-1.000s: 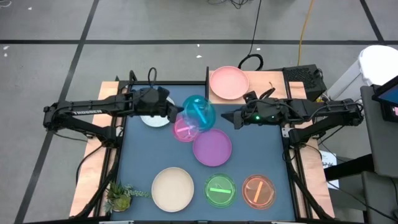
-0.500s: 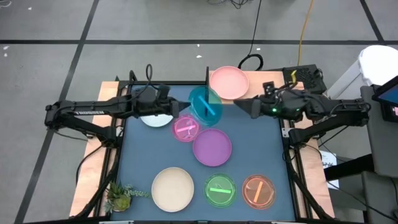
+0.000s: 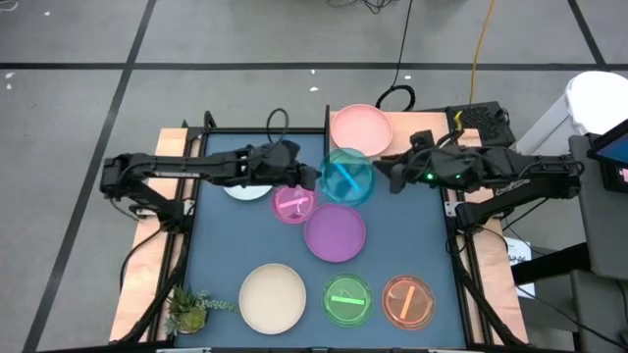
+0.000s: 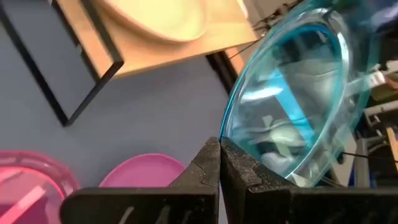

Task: Place and stack plates onto a shelf
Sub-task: Put the small blue plate on the shelf

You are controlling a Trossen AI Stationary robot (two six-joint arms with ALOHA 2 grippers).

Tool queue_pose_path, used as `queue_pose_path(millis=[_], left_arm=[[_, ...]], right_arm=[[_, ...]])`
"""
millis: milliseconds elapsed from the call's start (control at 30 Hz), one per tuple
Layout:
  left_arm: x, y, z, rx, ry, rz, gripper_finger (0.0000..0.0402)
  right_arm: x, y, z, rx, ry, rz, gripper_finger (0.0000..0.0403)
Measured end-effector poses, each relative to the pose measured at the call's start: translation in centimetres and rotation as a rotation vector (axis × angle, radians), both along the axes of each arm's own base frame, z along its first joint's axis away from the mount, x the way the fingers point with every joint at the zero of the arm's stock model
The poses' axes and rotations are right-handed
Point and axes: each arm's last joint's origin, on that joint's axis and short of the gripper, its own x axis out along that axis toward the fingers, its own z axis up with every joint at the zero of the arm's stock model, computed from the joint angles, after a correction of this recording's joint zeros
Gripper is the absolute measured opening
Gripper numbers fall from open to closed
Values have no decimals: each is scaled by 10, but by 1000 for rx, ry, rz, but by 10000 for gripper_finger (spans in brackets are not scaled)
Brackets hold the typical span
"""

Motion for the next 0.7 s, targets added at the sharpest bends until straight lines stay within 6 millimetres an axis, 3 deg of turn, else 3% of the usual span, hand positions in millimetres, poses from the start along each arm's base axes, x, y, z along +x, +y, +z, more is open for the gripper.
queue_pose_path(millis=[400,700], left_arm=[[9,1,-11,29,33,2,0],[8,4,-11,67,42,25,0]], right_arm=[[9,0,-22,-271,255,95,155],[19,2,-56,-244,278,111,154]])
